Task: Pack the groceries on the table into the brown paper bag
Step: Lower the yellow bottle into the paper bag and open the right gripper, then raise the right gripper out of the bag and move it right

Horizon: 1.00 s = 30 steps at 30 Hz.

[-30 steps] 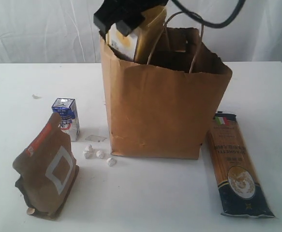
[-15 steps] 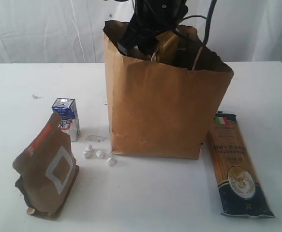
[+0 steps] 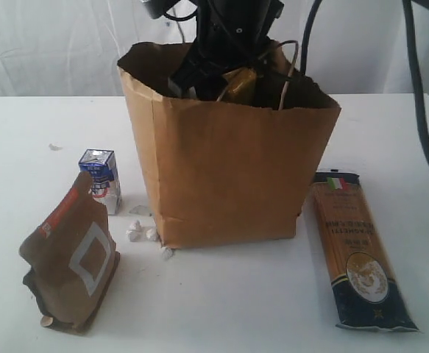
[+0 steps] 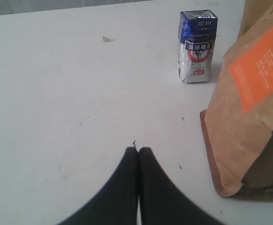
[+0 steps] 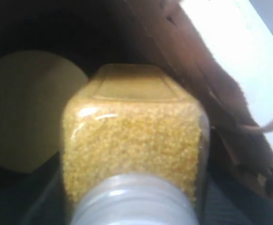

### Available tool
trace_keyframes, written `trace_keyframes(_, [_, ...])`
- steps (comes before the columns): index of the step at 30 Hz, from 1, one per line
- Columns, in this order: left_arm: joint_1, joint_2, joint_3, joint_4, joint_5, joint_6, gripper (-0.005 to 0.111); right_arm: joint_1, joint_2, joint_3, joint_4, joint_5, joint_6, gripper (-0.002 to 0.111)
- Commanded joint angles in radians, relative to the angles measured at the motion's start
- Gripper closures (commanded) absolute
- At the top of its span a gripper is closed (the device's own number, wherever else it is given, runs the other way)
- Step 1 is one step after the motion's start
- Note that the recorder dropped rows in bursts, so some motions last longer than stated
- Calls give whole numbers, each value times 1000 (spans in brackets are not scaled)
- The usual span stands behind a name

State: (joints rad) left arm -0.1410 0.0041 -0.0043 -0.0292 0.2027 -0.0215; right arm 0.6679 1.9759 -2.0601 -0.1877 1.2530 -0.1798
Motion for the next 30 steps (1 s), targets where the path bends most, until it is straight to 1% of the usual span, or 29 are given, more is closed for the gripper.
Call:
trace_keyframes(1, [1,-4,4,0,0,-1,107,-1,-9,-12,9,-32,2,43])
trace_keyframes(3, [1,-4,4,0,0,-1,107,-1,-9,-12,9,-32,2,32])
trace_keyframes(4, [1,-4,4,0,0,-1,107,-1,-9,-12,9,-32,2,31])
trace_keyframes(15, [1,-4,4,0,0,-1,107,-1,-9,-12,15,-32,7,31])
trace_keyframes(21, [1,-4,4,0,0,-1,107,-1,-11,-12,15,-32,7,38])
trace_keyframes(23, [1,-4,4,1,0,-1,107,-1,-19,-12,12,-32,9,38])
trace_keyframes(30, [1,-4,4,1,0,-1,107,-1,-86,-12,-72,-32,69,38])
